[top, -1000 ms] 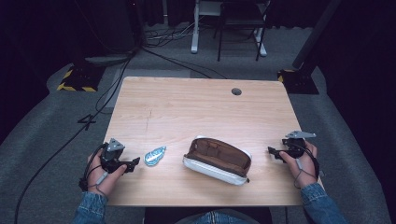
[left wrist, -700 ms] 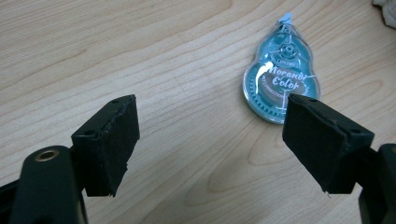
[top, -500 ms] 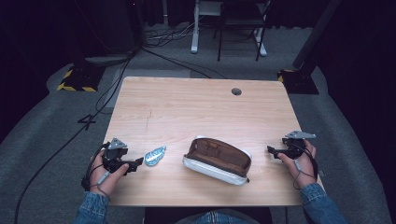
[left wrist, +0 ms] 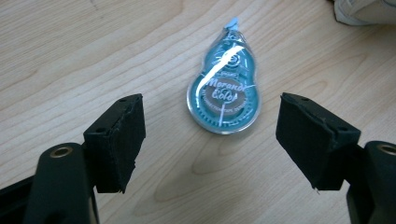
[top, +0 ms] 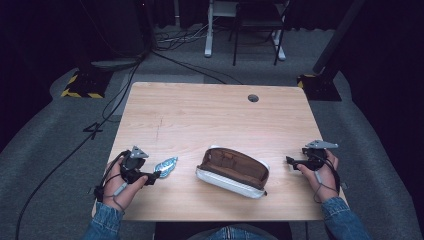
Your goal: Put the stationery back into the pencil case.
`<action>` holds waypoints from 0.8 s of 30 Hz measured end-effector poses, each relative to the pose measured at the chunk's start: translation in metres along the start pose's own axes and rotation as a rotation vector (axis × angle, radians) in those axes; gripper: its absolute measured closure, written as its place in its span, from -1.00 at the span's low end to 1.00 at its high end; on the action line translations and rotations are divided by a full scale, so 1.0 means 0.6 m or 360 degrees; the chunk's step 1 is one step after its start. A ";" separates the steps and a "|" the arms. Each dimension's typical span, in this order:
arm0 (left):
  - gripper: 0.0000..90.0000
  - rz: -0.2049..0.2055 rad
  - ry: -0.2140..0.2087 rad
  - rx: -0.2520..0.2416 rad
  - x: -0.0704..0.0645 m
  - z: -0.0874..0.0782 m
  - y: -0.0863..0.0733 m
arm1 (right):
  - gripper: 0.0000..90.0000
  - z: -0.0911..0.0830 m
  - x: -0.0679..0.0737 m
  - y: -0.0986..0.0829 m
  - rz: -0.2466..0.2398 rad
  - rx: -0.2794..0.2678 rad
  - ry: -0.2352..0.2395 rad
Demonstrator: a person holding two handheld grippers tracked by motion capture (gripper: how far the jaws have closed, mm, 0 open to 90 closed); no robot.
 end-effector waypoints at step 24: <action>-0.36 0.0154 -0.0004 0.0226 -0.015 0.064 0.024 | -0.66 0.000 0.000 0.000 -0.0002 -0.0001 0.0002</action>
Point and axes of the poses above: each handheld gripper's, and its own axes: z roughly forward along the jaws, y roughly out of its top, x roughly to its left, the point moved 6 cm from there along z, roughly forward along the jaws, and after that the axes turned 7 degrees about x, right-handed, at the moved point
